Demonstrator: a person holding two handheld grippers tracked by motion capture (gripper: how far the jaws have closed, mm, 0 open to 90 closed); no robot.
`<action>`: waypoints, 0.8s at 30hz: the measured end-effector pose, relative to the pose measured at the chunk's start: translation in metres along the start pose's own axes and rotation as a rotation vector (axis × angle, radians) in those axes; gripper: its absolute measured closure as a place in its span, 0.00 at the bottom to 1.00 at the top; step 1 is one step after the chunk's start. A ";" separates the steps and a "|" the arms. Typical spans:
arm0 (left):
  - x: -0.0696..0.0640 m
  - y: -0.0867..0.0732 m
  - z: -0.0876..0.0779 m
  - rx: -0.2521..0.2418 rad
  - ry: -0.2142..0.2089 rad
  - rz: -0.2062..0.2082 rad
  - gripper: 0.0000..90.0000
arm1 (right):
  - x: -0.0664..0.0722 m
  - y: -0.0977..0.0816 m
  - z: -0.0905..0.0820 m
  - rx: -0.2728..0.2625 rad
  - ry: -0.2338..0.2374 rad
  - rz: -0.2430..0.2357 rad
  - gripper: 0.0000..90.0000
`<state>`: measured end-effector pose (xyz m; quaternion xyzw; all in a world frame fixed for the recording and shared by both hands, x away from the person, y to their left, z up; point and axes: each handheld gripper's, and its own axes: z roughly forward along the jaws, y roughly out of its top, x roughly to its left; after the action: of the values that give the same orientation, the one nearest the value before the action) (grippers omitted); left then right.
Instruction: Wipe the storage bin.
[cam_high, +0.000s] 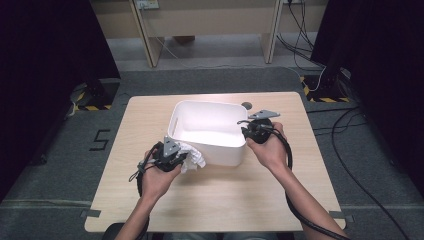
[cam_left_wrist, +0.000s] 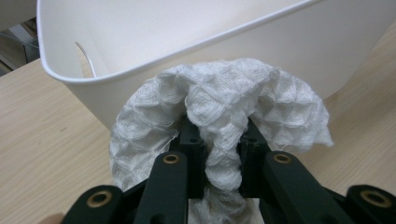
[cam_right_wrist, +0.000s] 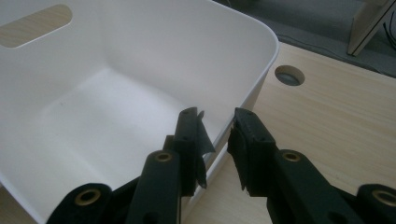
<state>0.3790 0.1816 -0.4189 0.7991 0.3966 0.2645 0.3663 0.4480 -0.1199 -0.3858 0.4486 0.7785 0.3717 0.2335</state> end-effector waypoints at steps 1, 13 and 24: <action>0.000 0.001 0.000 -0.003 -0.001 -0.001 0.85 | 0.000 0.000 0.000 -0.001 0.001 0.003 0.81; 0.001 0.005 -0.003 -0.007 0.001 0.003 0.85 | 0.001 0.000 0.000 -0.003 -0.002 0.000 0.81; -0.002 0.006 -0.002 -0.004 0.003 0.010 0.85 | 0.001 0.000 0.000 -0.003 -0.003 -0.002 0.81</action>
<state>0.3796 0.1782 -0.4132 0.7999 0.3927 0.2683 0.3661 0.4477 -0.1189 -0.3859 0.4481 0.7779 0.3721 0.2358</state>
